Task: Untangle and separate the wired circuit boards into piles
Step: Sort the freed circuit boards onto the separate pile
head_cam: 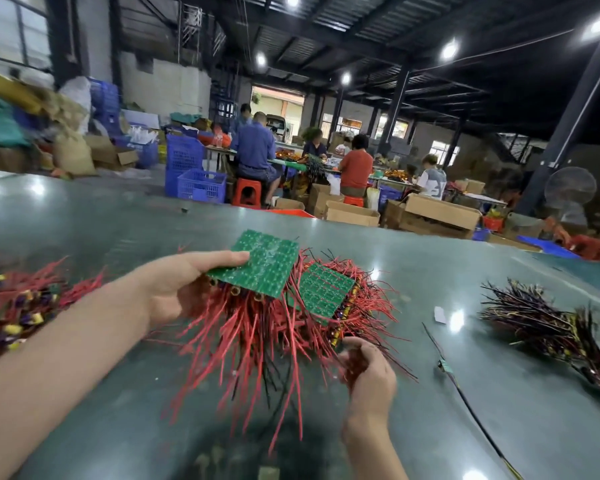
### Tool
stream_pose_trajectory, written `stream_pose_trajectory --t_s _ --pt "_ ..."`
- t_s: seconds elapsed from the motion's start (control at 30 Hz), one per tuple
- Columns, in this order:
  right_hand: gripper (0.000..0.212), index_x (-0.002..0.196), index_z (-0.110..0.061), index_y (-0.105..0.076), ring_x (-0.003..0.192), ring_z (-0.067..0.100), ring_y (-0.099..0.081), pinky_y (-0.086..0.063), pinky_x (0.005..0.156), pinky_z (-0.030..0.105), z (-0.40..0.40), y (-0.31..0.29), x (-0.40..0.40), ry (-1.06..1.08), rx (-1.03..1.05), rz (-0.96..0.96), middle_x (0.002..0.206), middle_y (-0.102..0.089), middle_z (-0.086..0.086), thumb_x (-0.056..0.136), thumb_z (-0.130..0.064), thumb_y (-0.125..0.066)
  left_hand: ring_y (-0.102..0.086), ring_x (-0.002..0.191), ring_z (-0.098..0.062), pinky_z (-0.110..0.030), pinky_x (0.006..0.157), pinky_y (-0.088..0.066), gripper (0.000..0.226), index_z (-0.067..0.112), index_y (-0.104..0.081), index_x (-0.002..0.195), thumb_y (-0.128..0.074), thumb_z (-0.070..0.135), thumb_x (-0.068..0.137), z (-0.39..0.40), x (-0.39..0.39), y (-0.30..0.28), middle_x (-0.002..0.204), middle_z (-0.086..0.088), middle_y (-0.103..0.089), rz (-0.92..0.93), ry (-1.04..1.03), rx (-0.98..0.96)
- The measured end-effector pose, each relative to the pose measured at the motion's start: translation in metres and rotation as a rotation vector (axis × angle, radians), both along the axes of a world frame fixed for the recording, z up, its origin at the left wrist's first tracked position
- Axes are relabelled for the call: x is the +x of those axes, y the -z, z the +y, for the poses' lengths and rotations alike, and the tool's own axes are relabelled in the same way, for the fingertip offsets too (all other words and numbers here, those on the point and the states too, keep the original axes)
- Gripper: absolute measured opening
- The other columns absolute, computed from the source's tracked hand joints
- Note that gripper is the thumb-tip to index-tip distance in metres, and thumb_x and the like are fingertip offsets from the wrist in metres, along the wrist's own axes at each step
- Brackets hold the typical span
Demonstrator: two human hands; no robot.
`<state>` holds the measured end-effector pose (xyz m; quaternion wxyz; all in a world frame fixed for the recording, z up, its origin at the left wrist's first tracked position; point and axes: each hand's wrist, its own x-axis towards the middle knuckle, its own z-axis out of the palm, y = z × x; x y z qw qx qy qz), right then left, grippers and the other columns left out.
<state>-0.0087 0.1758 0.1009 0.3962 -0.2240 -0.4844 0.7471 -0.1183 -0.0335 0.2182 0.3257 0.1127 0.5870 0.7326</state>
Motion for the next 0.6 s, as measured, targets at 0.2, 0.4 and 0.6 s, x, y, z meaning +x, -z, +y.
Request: stream_pose_trajectory --t_s 0.2,0.4,0.6 --pt "0.081 0.107 0.014 -0.063 0.094 0.034 -0.055 -0.044 0.085 0.042 -0.03 -0.008 0.003 -0.723 -0.29 -0.02 0.105 -0.062 0.03 0.089 -0.059 -0.031 -0.069 0.056 -0.025 -0.029 0.047 -0.056 0.032 -0.006 -0.066 0.093 -0.066 0.004 0.063 -0.003 0.065 0.084 0.083 -0.024 -0.071 -0.132 -0.111 0.09" --pt "0.035 0.086 -0.005 -0.07 0.072 0.016 -0.054 -0.035 0.067 0.025 -0.027 -0.023 0.015 -0.85 -0.116 -0.236 0.087 -0.067 0.008 0.085 -0.032 -0.048 -0.066 0.05 -0.023 -0.027 0.041 -0.052 0.014 0.003 -0.067 0.084 -0.06 0.003 0.072 -0.001 0.079 0.107 0.072 -0.016 -0.07 -0.235 -0.196 0.177" --pt "0.03 0.063 -0.015 -0.07 0.056 0.011 -0.053 -0.041 0.054 0.02 0.007 -0.029 0.028 0.096 0.098 -0.057 0.056 -0.065 -0.004 0.087 -0.011 -0.052 -0.068 0.054 -0.027 -0.032 0.046 -0.054 0.014 0.009 -0.068 0.086 -0.065 0.018 0.076 -0.005 0.086 0.111 0.066 -0.011 -0.071 -0.292 -0.294 0.216"
